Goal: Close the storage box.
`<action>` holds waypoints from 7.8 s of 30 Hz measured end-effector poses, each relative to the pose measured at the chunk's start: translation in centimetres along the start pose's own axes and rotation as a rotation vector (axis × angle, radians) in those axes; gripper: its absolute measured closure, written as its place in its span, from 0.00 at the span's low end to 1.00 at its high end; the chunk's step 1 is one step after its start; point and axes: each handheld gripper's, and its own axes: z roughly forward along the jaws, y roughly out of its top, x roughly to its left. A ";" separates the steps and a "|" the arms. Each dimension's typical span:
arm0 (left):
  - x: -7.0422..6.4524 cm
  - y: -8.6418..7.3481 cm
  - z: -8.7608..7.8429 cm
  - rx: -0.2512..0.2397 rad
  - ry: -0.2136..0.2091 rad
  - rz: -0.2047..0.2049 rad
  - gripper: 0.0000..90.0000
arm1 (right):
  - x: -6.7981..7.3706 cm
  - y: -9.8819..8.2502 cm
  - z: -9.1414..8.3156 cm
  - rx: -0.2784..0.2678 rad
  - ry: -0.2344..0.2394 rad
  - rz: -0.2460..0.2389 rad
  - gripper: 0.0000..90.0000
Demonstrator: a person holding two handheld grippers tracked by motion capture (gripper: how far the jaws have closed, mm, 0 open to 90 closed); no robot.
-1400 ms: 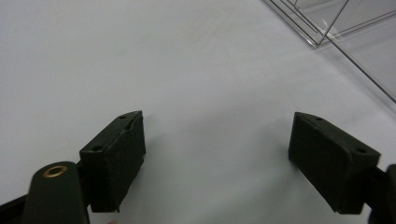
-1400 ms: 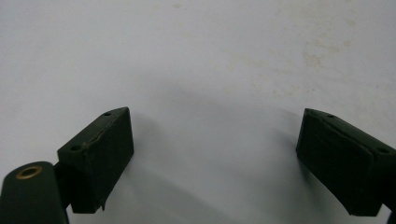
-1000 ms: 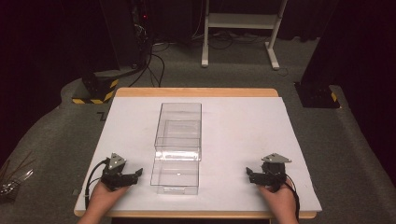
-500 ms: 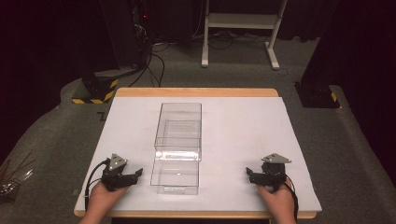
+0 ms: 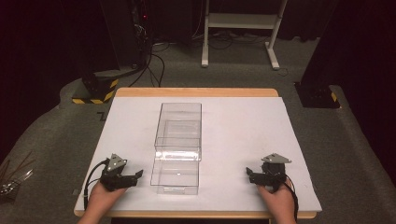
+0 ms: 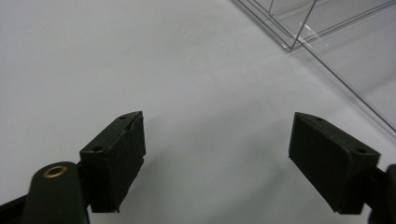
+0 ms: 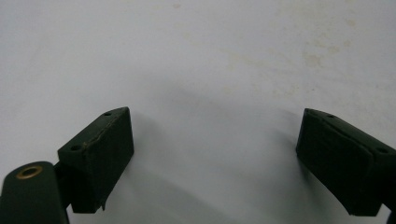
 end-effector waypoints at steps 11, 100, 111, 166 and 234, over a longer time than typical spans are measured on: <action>-0.2 0.4 -1.1 -0.056 -0.019 -0.008 0.18 | 0.0 0.0 0.0 0.001 0.002 0.001 0.12; -6.4 1.3 -5.9 -0.239 -0.265 0.034 0.15 | 0.0 0.0 0.0 0.002 0.002 0.001 0.12; -6.9 0.7 -4.6 -0.181 -0.284 0.053 0.17 | 0.0 0.0 0.0 0.002 0.003 0.000 0.12; -8.3 0.8 -2.9 -0.186 -0.292 0.056 0.40 | 0.0 0.0 0.0 0.001 0.001 0.000 0.12; -6.7 2.4 -0.5 -0.246 -0.212 0.030 0.57 | 0.0 0.0 0.0 0.001 0.003 0.000 0.12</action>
